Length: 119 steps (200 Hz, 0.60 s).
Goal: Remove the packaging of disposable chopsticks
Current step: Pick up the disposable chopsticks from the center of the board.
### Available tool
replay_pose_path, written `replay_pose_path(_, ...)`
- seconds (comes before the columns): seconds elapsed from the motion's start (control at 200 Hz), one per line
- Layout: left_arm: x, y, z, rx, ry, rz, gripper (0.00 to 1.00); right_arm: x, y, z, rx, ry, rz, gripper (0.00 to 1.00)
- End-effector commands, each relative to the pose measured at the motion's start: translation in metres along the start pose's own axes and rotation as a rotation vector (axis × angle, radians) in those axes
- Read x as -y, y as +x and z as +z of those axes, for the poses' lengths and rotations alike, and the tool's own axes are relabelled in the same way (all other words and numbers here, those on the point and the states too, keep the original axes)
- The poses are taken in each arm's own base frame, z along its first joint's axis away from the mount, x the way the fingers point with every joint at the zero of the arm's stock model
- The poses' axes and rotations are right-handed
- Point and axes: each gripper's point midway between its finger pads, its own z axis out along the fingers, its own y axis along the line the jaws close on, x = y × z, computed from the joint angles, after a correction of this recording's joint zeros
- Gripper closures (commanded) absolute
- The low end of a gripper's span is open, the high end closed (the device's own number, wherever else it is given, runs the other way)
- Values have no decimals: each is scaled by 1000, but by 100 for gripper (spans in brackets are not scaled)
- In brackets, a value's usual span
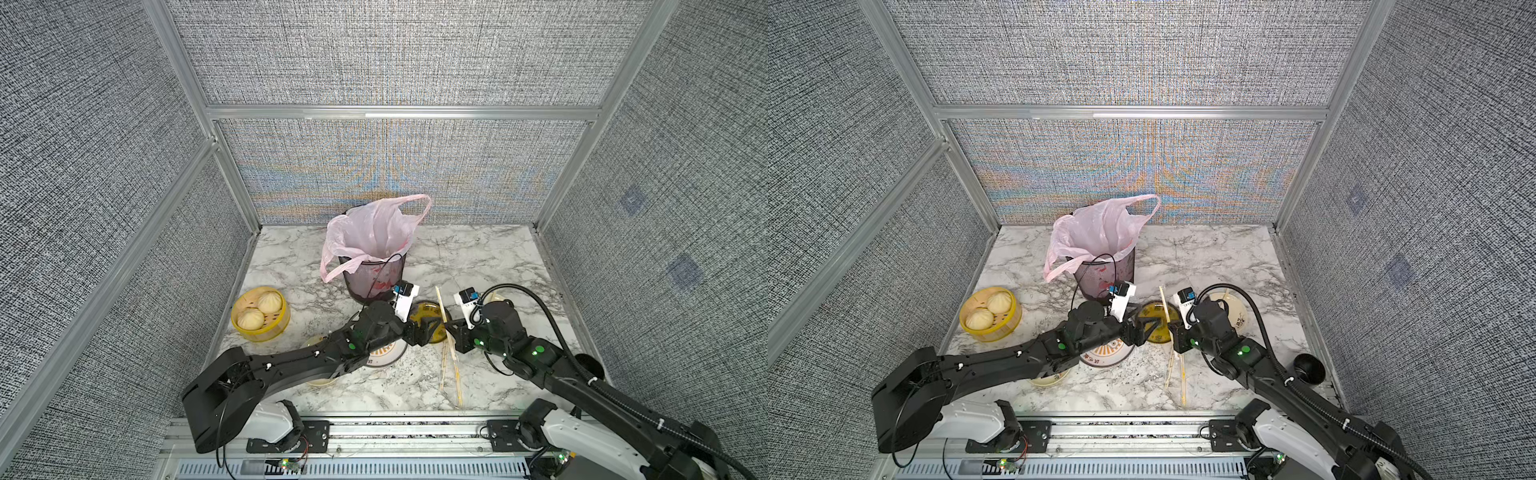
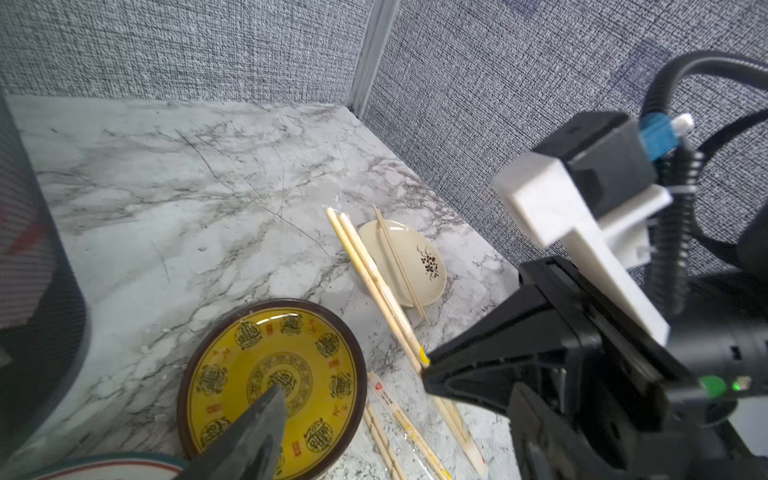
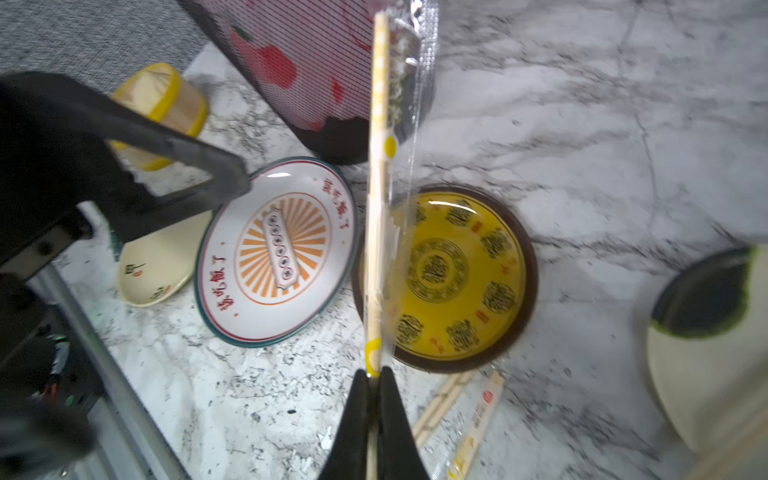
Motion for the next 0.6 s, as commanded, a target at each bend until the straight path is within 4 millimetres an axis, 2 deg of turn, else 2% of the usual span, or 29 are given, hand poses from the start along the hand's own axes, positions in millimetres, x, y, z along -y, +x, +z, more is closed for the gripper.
replay_pose_path(0.0, -11, -26, 2, 88, -40, 10, 16, -34, -31, -4, 114, -151, -120, 100)
replay_pose_path(0.155, -18, -39, 4, 158, -26, -19, 19, -53, -39, -7, 161, -206, -190, 100)
replay_pose_path(0.345, 7, -47, 1, 221, 124, 19, 33, -51, -38, -6, 162, -195, -206, 100)
replay_pose_path(0.495, 15, -49, -6, 239, 170, 14, 44, -49, -37, -8, 173, -189, -204, 100)
replay_pose_path(0.52, 16, -49, -5, 236, 176, 13, 49, -49, -38, -8, 177, -190, -203, 100)
replay_pose_path(0.591, 19, -49, -6, 243, 198, 11, 74, -51, -38, -8, 177, -200, -205, 100)
